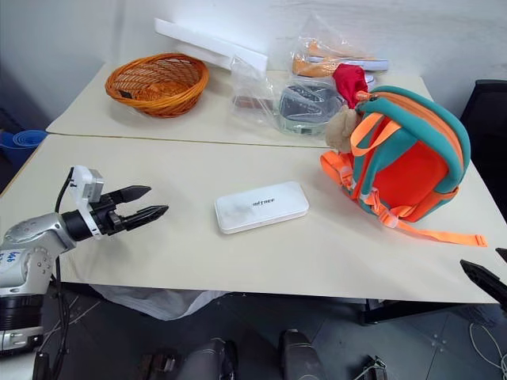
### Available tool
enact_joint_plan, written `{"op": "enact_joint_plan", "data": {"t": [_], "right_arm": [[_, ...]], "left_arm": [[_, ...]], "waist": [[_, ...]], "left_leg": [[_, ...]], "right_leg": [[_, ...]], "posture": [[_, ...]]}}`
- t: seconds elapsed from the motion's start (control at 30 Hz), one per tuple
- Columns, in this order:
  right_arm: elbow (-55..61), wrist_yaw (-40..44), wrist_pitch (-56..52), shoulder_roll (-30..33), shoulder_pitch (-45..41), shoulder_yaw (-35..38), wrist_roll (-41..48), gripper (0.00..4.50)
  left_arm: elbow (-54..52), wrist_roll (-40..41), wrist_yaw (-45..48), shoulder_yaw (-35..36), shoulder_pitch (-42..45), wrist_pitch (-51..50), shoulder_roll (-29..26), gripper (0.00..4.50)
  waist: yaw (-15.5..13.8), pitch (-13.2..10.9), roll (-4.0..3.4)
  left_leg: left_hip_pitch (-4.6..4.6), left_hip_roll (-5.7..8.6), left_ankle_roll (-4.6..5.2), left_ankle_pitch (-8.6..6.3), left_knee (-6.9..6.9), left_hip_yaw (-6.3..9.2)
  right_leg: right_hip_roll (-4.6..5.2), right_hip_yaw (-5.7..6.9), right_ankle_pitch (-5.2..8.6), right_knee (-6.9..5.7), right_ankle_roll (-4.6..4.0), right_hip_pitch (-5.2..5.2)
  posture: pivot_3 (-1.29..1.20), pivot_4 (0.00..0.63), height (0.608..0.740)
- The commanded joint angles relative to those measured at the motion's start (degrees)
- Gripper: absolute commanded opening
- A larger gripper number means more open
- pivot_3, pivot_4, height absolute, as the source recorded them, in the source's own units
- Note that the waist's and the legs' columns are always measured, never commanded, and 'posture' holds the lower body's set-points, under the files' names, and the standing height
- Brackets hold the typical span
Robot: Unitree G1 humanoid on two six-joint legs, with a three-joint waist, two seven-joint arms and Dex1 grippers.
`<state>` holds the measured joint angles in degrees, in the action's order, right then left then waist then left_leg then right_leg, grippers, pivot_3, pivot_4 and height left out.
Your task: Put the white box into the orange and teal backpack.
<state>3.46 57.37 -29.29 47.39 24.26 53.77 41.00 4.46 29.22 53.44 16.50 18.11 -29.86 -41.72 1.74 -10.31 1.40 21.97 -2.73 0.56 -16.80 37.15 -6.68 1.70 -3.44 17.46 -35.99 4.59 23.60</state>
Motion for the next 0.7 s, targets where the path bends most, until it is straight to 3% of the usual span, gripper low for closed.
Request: {"op": "enact_joint_plan", "data": {"t": [0.03, 0.37, 0.57, 0.6, 0.7], "right_arm": [[-0.42, 0.71, -0.27, 0.89, -0.43, 2.56, 1.28, 4.5], [2.72, -1.17, -0.76, 0.34, -0.63, 1.08, -0.04, 4.5], [16.12, -8.81, -5.53, -0.33, -5.21, -5.61, 2.19, 4.5], [18.32, -10.11, -6.42, -0.32, -6.72, -7.89, 2.53, 4.32], [21.4, -14.18, -8.52, -0.03, -11.97, -15.06, 1.35, 3.59]], "left_arm": [[-2.76, 2.18, -0.25, 1.86, 0.07, -0.61, -0.32, 4.48], [-3.07, 1.37, -0.83, 1.22, -0.16, -1.55, -1.05, 4.48], [-5.97, -2.23, -0.4, -3.93, -1.22, -0.07, -1.15, 4.48], [-6.32, -3.57, -0.68, -5.45, -1.18, 0.75, -0.94, 4.5], [-6.3, -6.21, -1.93, -8.45, -0.42, 2.44, 0.19, 3.87]], "waist": [[-0.02, 0.0, 0.0], [0.01, 0.0, 0.0], [0.27, 0.0, 0.0], [0.26, 0.0, 0.0], [0.19, 0.0, 0.0]], "left_leg": [[0.0, 0.0, 0.0, 0.0, 0.0, 0.0], [0.0, 0.0, -0.01, 0.0, -0.01, 0.0], [0.0, -0.03, -0.02, -0.01, 0.01, 0.0], [-0.01, -0.02, -0.02, 0.0, 0.01, 0.0], [0.0, -0.01, -0.03, 0.01, 0.04, 0.0]], "right_leg": [[0.0, 0.0, 0.0, 0.0, 0.0, 0.0], [-0.01, 0.0, 0.0, 0.0, 0.0, 0.0], [-0.02, -0.01, 0.0, -0.03, 0.0, 0.0], [-0.01, -0.02, 0.0, -0.05, 0.0, 0.0], [0.0, -0.02, -0.01, -0.08, -0.01, 0.01]], "posture": [[0.0, 0.15, 0.74], [0.0, 0.15, 0.74], [0.0, 0.15, 0.74], [0.0, 0.15, 0.74], [0.0, 0.15, 0.74]]}}
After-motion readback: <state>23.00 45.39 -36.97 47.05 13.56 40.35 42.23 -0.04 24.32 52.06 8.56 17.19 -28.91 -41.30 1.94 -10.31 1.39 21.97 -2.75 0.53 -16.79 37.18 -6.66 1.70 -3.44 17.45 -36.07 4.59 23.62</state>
